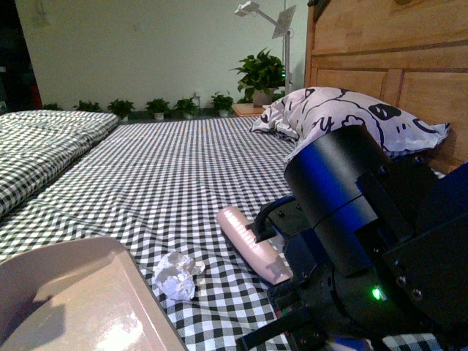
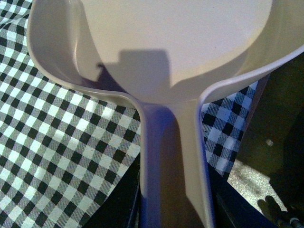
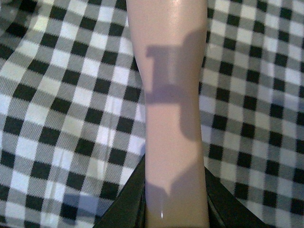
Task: Clean up trash
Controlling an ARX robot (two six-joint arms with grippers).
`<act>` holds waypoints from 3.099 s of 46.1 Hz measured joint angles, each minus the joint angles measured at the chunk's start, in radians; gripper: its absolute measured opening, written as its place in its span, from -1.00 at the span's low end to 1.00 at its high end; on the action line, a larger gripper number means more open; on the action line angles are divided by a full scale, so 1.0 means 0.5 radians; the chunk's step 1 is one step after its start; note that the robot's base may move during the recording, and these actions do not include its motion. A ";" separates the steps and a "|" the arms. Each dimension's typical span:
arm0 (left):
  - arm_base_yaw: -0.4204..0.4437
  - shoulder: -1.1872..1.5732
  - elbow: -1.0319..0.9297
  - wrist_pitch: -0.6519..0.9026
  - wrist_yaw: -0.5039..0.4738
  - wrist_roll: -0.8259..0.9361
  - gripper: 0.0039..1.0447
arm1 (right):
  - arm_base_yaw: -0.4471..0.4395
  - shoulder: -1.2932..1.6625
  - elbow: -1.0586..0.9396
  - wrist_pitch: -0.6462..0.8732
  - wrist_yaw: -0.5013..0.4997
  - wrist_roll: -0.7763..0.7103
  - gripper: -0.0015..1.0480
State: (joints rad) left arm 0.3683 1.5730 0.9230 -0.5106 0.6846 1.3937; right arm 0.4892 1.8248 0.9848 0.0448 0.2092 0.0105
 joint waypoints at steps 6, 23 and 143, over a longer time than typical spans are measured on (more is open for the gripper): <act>0.000 0.000 0.000 0.000 0.000 0.000 -0.48 | 0.069 -0.017 -0.056 -0.028 -0.067 0.047 -0.63; 0.000 0.000 0.000 0.000 0.000 0.000 -0.48 | 0.195 -0.327 -0.214 -0.226 -0.459 0.056 -0.63; -0.074 -1.579 -0.248 0.685 -0.359 -2.496 -0.48 | -1.394 -2.051 -0.305 0.098 -1.202 0.550 -0.63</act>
State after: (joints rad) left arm 0.3313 0.7837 0.7990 -0.1680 0.5053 0.1455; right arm -0.2077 0.7994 0.8322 0.0937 -0.3916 0.2855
